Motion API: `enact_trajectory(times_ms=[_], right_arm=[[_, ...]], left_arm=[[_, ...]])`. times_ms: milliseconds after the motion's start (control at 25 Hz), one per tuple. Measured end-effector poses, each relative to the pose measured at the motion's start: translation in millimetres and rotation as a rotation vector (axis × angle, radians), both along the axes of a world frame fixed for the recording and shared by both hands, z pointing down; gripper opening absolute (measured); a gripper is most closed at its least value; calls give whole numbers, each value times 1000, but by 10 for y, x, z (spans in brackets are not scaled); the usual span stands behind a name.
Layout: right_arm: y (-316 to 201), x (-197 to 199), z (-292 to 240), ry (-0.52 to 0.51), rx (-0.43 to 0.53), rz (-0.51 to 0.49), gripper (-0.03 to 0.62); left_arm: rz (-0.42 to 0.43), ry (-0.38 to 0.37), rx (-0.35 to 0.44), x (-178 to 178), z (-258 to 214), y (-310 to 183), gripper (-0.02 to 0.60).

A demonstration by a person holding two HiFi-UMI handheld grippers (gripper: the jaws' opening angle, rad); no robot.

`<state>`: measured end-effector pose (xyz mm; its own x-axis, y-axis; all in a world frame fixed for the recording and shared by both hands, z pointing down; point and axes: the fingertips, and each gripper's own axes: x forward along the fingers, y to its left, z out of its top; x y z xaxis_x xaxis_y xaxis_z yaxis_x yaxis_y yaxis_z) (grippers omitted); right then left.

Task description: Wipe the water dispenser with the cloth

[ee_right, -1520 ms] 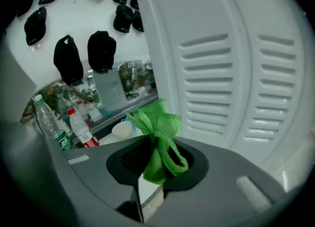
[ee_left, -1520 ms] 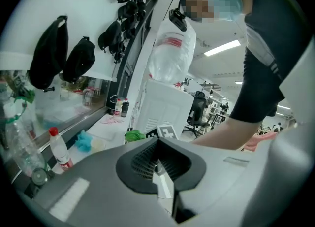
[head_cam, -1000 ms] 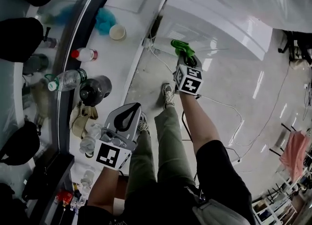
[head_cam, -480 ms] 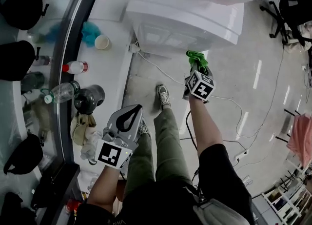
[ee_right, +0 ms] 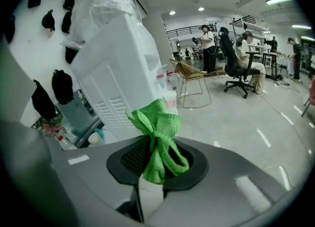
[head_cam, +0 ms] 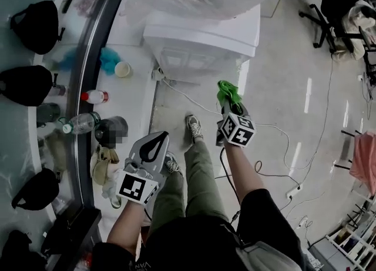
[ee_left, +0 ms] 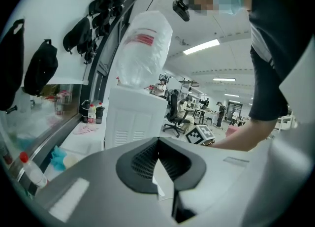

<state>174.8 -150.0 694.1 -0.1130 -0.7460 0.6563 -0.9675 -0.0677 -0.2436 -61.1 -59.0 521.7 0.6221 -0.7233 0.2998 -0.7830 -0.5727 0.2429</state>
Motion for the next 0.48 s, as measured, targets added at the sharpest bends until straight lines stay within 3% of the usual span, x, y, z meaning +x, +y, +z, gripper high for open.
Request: enact_trajectory(times_ms=[200, 480], right_arm=[[212, -282, -828, -111, 121, -97, 87], [671, -729, -1837, -162, 197, -216, 87]], left_arm=[[-1, 2, 45, -21, -268, 6, 0], [9, 14, 78, -111, -684, 301, 0]])
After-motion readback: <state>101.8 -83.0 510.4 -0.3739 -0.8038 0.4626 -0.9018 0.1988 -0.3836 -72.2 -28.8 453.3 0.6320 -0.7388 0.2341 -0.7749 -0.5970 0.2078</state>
